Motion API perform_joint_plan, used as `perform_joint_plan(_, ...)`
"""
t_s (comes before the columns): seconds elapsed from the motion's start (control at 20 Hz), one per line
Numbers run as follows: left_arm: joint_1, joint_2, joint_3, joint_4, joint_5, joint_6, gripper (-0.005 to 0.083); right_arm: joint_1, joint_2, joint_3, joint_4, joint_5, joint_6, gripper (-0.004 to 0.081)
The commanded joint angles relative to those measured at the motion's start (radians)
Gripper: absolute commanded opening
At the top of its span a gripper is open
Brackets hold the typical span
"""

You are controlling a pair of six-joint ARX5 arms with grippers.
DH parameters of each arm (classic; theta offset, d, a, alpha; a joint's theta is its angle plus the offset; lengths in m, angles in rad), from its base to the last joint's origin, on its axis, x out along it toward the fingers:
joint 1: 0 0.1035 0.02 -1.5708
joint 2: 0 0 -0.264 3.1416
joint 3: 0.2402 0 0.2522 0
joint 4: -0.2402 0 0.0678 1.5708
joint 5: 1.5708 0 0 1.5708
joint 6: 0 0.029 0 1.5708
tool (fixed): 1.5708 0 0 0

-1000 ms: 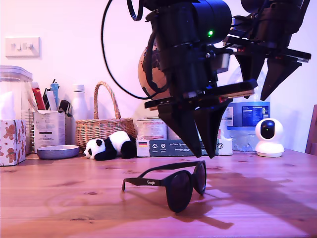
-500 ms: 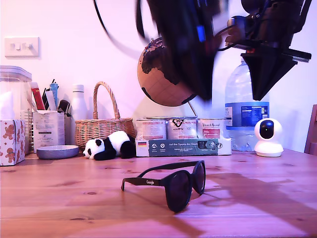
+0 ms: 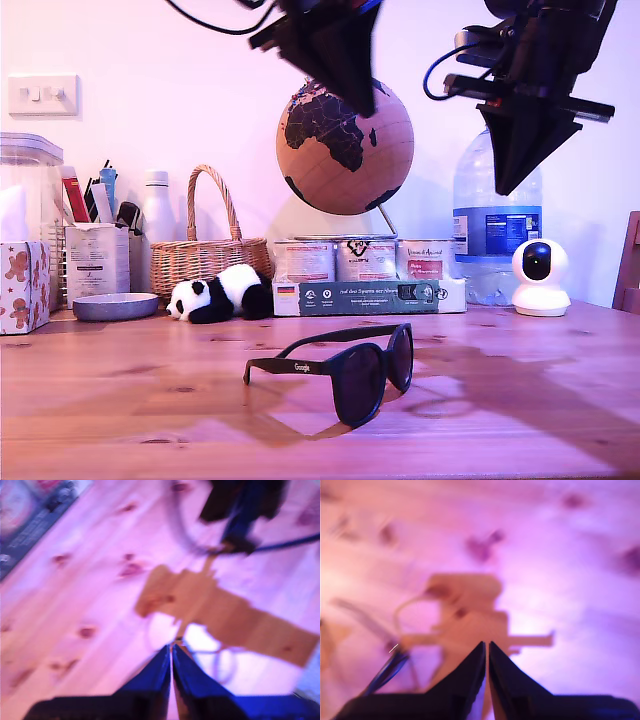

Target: Pick up the sunglasses and open them, then place them back on the table

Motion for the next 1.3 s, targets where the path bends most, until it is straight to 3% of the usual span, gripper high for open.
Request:
perform_joint_plan(0.0, 0.012, -0.032, -0.01, 0.017, -0.004, 0.007, -0.0021, 0.002, -0.079, -0.009, 0.013, 0.035, -0.003, -0.001)
perform_joint_plan(0.3, 0.08, -0.132, -0.06, 0.046, -0.005, 0.007, -0.0021, 0.001, -0.25, -0.018, 0.06, 0.107, -0.028, -0.001)
perform_joint_plan(0.45, 0.098, -0.204, -0.101, 0.093, -0.005, 0.008, -0.0021, 0.001, -0.351, -0.082, 0.149, 0.124, -0.055, -0.001)
perform_joint_plan(0.8, 0.145, -0.459, -0.417, 0.386, -0.045, 0.015, -0.0021, -0.019, -0.554, -0.367, 0.461, 0.128, -0.13, -0.001)
perform_joint_plan(1.1, 0.322, -0.594, -0.703, 0.614, -0.03, 0.015, -0.0021, -0.132, -0.616, -0.65, 0.781, 0.126, -0.13, -0.001)
perform_joint_plan(1.25, 0.428, -0.624, -0.813, 0.68, 0.005, 0.012, -0.0021, -0.208, -0.617, -0.744, 0.874, 0.107, -0.13, -0.001)
